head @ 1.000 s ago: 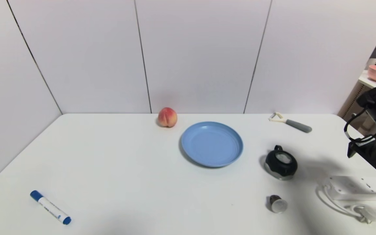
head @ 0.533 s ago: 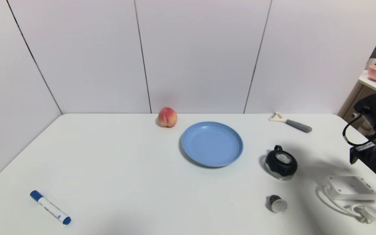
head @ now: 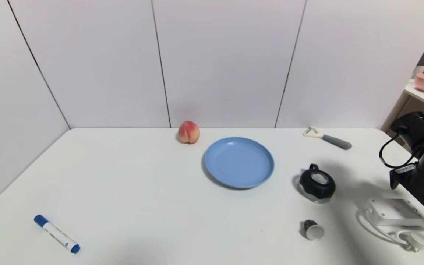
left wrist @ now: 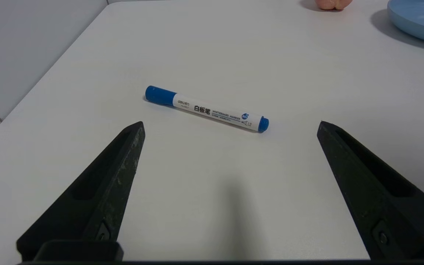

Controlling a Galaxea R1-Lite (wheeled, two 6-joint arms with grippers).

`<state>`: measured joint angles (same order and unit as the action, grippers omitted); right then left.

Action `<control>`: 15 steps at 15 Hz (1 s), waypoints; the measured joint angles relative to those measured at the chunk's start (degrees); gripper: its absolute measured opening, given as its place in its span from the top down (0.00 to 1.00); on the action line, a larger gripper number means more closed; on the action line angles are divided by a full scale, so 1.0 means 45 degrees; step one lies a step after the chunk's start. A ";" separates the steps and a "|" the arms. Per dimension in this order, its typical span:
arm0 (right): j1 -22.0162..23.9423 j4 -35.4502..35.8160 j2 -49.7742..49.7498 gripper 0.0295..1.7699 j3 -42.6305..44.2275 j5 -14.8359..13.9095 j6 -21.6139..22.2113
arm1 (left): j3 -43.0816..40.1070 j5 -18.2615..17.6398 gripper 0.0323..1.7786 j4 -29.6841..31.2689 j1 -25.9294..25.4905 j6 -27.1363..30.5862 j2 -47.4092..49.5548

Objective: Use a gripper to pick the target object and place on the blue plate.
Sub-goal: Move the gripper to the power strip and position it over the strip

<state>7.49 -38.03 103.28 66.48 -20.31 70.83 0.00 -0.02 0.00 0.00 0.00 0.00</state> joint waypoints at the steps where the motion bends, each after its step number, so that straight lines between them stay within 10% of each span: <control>1: 0.0000 0.0005 0.0087 0.04 0.0005 0.0000 0.0003 | 0.0000 0.0005 0.05 0.0000 0.0000 0.0000 0.0000; 9: 0.0019 0.0092 0.0563 0.07 0.0135 -0.0024 0.0068 | 0.0000 0.0005 0.05 0.0000 0.0000 0.0000 0.0000; 15: 0.0154 0.0079 0.0699 0.52 0.0051 0.0263 0.0038 | 0.0000 0.0005 0.05 0.0000 0.0000 0.0000 0.0000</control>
<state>8.18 -37.68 106.42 66.71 -19.13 71.00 0.00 0.00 0.00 0.00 0.00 0.00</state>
